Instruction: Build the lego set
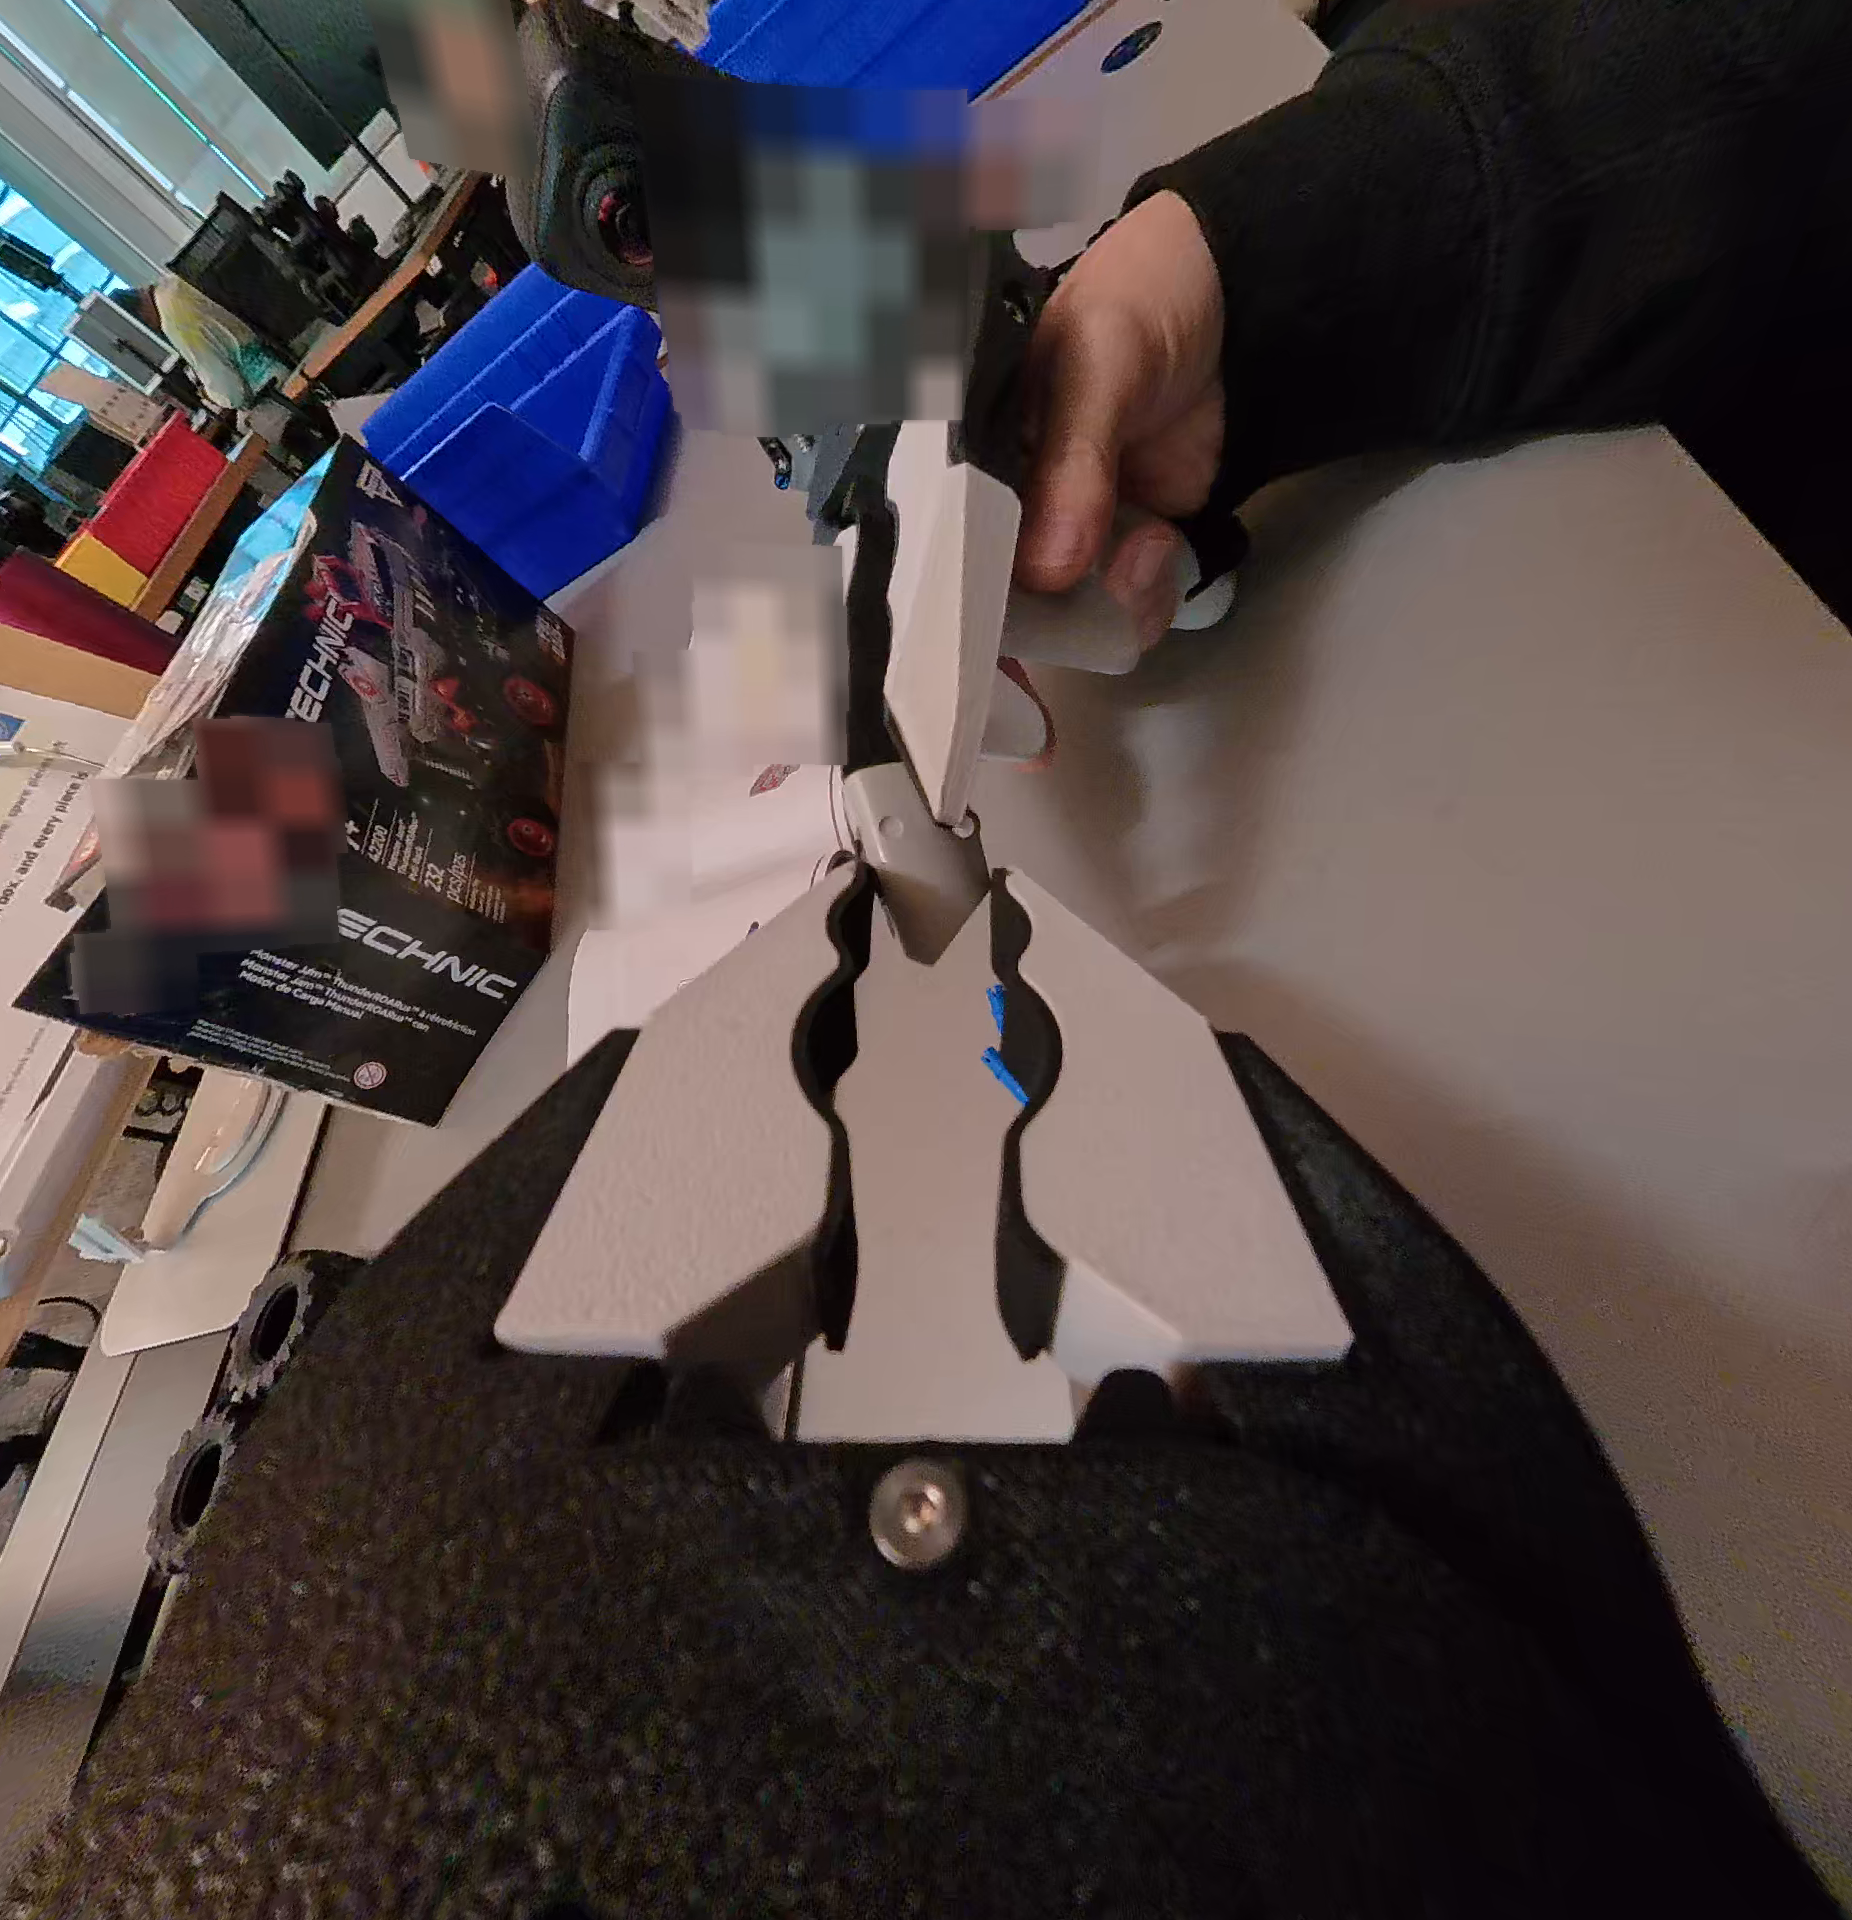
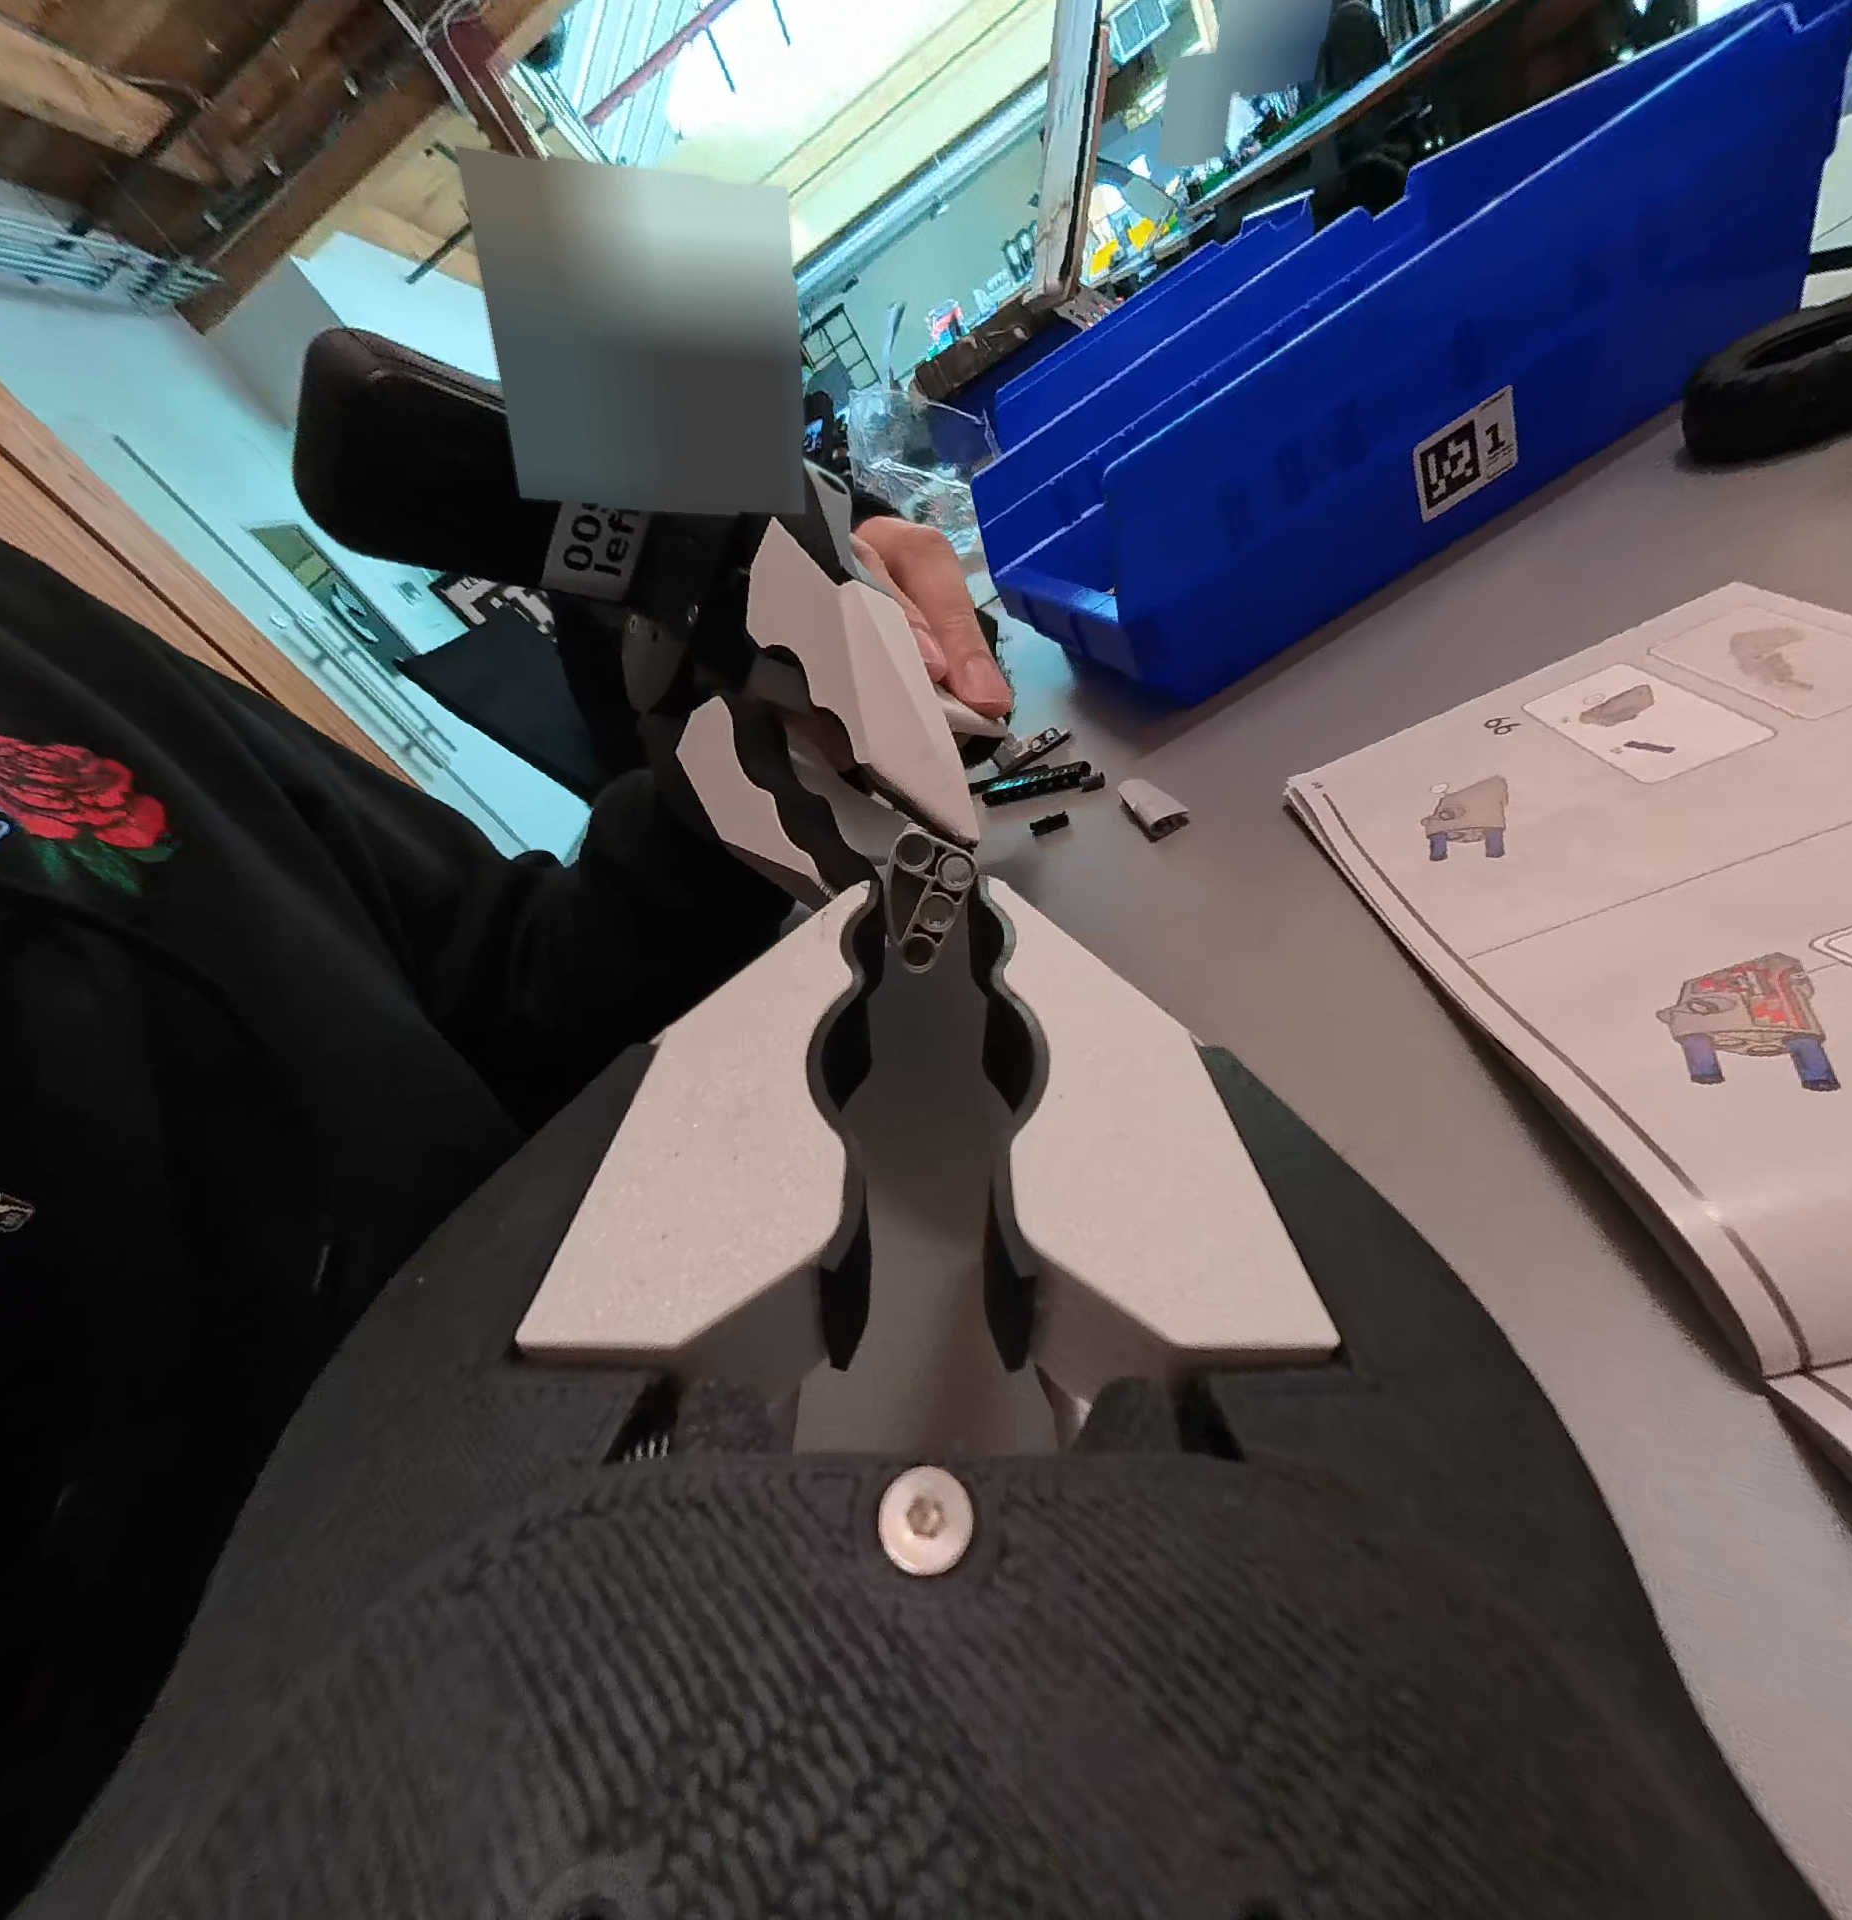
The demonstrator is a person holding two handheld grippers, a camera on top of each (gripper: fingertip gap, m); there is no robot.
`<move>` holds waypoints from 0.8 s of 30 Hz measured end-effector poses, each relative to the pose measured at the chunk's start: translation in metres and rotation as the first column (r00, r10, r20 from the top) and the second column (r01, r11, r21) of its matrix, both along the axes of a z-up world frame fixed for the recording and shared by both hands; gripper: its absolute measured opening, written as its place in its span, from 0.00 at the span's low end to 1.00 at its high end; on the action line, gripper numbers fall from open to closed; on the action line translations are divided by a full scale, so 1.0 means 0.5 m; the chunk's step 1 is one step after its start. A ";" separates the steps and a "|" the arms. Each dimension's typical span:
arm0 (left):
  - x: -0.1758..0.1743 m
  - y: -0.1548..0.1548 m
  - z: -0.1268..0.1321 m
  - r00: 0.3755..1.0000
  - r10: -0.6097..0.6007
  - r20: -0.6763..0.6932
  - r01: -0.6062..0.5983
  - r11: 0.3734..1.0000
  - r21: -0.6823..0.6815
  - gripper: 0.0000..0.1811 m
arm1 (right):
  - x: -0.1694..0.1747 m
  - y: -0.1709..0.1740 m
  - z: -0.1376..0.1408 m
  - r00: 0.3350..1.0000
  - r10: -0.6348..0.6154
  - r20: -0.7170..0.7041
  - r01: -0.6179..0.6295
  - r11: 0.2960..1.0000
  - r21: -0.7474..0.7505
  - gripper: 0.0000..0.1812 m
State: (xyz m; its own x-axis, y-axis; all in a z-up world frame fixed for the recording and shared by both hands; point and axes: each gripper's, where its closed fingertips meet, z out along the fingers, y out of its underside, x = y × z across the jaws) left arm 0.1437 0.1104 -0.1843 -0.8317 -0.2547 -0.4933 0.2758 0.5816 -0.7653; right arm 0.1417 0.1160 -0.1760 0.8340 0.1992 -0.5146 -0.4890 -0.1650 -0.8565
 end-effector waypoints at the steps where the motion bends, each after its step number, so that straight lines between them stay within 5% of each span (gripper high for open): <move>1: 0.001 0.000 -0.001 1.000 0.004 0.000 -0.004 1.000 0.003 0.11 | 0.001 0.000 -0.002 1.000 0.000 -0.008 0.000 1.000 -0.004 0.08; 8: 0.021 -0.001 -0.006 0.998 0.061 0.025 -0.062 0.998 0.008 0.11 | 0.018 0.004 -0.009 0.999 -0.047 -0.023 0.047 0.999 -0.023 0.07; 16: 0.058 -0.009 0.001 0.964 0.163 0.211 -0.182 0.980 0.078 0.12 | 0.048 0.007 -0.009 0.986 -0.158 0.054 0.161 0.986 -0.047 0.07; 24: 0.075 -0.008 -0.011 0.954 0.186 0.234 -0.213 0.972 0.097 0.12 | 0.062 0.005 -0.024 0.953 -0.213 0.214 0.237 0.967 -0.094 0.07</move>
